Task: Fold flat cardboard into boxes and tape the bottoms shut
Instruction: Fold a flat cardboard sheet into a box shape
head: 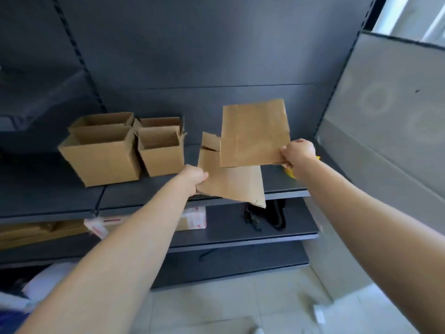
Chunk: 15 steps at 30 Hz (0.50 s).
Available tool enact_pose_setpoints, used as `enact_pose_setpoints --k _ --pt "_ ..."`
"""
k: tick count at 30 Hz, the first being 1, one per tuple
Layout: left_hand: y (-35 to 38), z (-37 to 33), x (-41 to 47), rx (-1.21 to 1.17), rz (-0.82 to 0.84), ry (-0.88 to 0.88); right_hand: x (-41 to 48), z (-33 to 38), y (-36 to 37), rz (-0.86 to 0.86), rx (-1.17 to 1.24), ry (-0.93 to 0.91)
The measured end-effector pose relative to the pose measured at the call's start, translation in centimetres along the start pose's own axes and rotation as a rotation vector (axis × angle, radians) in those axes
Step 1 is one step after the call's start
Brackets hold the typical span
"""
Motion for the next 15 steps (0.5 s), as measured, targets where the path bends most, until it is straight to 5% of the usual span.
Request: enact_pose_setpoints --k 15 --pt "13.9 -3.5 7.3 0.028 -0.038 -0.166 15.7 -1.9 -2.0 -0.093 -0.062 0.105"
Point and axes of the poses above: each hand's wrist, its own x-axis towards the middle knuckle, its own y-axis out of the palm, z = x × y, the point moved 4 cm from there along x, towards the middle knuckle, and after that the axes turned 14 degrees about -z, right-handed, at the moved point
